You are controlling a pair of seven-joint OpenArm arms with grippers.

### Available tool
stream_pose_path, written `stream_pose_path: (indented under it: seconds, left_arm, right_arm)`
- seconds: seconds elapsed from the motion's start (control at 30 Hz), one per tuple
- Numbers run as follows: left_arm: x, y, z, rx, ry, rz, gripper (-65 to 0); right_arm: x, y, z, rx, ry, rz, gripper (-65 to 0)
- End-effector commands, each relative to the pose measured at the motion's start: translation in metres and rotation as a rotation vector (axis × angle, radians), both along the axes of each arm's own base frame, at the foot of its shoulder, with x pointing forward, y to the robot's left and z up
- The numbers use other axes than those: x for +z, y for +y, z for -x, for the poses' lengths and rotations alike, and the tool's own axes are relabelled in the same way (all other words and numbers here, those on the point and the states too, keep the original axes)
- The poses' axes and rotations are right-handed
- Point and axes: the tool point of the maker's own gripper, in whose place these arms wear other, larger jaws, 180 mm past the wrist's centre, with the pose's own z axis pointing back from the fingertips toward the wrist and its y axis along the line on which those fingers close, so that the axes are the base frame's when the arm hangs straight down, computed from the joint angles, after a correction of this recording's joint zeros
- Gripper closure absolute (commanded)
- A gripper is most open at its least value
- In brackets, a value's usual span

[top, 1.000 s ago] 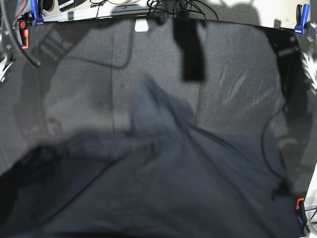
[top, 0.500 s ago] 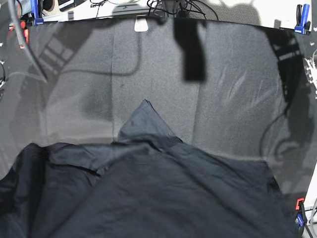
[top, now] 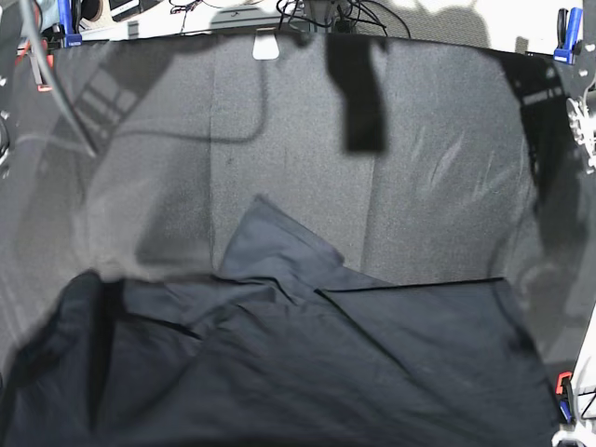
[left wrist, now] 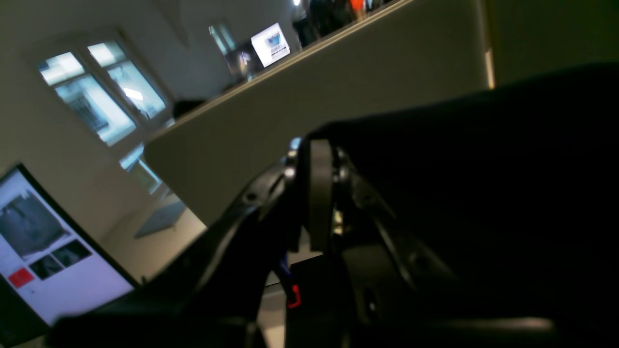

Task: Layout the t-shirt on the table in an organized manner, then fold the t-shirt properly
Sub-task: 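Lift the shirt high with both grippers, holding it spread, then swing the held shirt forward and lower it flat onto the table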

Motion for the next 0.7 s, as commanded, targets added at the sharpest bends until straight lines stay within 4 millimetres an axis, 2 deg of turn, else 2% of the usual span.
stream_pose_path:
  seconds: [0.0, 0.1, 0.2, 0.4, 0.47, 0.53, 0.6, 0.67]
  left_arm:
    - [0.011, 0.0, 0.009, 0.0, -0.051, -0.001, 0.0]
    - [-0.005, -0.003, 0.021, 0.008, -0.04, 0.021, 0.0]
    - [-0.004, 0.0, 0.038, 0.02, -0.071, 0.021, 0.0]
    - [0.013, 0.038, 0.087, 0.153, -0.174, 0.031, 0.0]
    - [0.007, 0.056, 0.093, 0.204, -0.153, 0.054, 0.0]
    - [0.005, 0.066, 0.099, 0.204, -0.143, 0.084, 0.0]
    - [0.001, 0.07, 0.103, 0.186, -0.13, 0.104, 0.0]
    - [-0.001, 0.073, 0.107, 0.18, -0.118, 0.105, 0.0]
  right_arm:
    - [0.024, -0.002, 0.016, 0.0, -0.099, 0.017, 0.0]
    - [0.024, -0.013, 0.044, -0.064, -0.158, 0.037, 0.0]
    - [0.024, -0.027, 0.075, -0.144, -0.216, 0.061, 0.0]
    - [0.022, -0.031, 0.134, -0.226, -0.299, 0.112, 0.0]
    - [0.022, -0.034, 0.152, -0.28, -0.322, 0.152, 0.0]
    - [0.022, -0.035, 0.169, -0.334, -0.34, 0.194, 0.0]
    - [0.022, -0.031, 0.185, -0.355, -0.354, 0.225, 0.0]
    - [0.019, -0.036, 0.197, -0.404, -0.347, 0.252, 0.0]
